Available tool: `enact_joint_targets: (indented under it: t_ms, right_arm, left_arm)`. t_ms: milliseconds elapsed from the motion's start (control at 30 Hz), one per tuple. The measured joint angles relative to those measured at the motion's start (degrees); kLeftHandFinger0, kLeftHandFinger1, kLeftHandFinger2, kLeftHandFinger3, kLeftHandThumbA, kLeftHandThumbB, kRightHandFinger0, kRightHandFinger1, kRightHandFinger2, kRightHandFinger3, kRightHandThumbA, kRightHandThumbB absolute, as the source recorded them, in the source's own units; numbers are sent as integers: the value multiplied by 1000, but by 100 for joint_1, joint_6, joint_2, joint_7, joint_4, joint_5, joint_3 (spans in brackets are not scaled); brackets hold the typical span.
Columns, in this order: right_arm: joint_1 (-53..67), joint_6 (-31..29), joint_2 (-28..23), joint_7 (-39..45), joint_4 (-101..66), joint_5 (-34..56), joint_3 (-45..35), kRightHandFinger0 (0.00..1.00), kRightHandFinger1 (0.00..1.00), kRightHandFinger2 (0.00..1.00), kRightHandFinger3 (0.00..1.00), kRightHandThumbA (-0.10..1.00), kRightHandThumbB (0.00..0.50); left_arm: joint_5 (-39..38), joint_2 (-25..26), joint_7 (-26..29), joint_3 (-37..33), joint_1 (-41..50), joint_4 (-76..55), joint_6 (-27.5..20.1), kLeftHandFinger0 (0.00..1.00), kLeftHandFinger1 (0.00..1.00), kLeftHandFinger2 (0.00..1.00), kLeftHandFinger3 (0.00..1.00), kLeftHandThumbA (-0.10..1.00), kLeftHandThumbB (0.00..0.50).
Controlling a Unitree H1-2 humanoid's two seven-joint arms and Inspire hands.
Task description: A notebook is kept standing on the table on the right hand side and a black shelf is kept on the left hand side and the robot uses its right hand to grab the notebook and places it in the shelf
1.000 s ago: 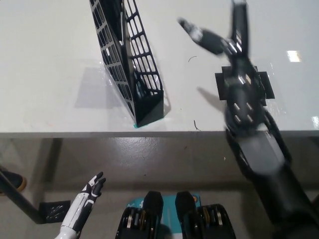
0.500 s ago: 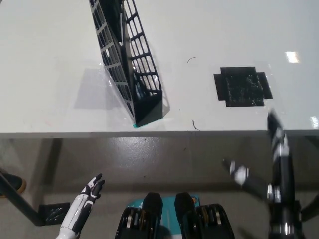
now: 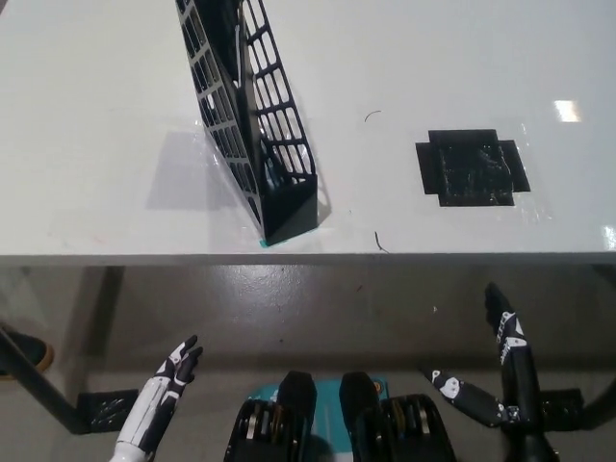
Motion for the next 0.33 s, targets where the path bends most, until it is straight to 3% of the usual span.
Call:
enact_joint_targets:
  t_ms: [67,333]
  right_arm:
    - [-37,-14,-1,67,69,51,-51,1000,1000,1000,1000,1000,201]
    - [-73,-39,17,249,179,169,-231,1000,1000,1000,1000,1000,166]
  left_arm:
    - [-2,-1,4,0,0,-5,-1,1000,1000,1000,1000,1000,180]
    - [-16,-3,5,0,10,-5,-1,1000,1000,1000,1000,1000,150]
